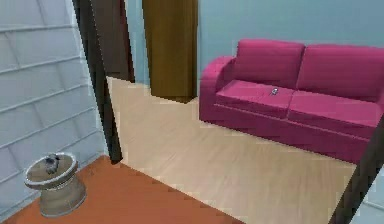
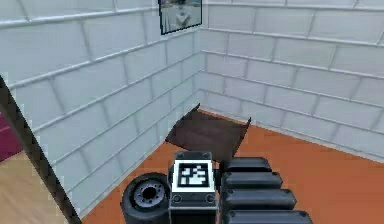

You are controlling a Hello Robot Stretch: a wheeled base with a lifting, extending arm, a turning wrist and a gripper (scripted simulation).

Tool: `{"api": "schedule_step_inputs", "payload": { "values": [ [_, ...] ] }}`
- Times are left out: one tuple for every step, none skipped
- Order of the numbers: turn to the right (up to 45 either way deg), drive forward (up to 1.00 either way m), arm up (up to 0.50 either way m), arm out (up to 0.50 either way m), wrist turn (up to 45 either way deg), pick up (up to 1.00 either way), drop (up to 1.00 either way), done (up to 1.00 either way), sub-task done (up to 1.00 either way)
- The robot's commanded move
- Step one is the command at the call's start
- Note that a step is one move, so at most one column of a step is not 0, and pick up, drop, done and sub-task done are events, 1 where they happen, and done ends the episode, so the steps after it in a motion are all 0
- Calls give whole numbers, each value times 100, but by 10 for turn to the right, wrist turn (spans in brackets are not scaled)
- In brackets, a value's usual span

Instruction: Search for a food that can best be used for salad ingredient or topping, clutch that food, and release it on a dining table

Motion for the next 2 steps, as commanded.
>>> {"api": "schedule_step_inputs", "payload": {
  "values": [
    [0,100,0,0,0,0,0,0,0],
    [-30,0,0,0,0,0,0,0,0]
  ]
}}
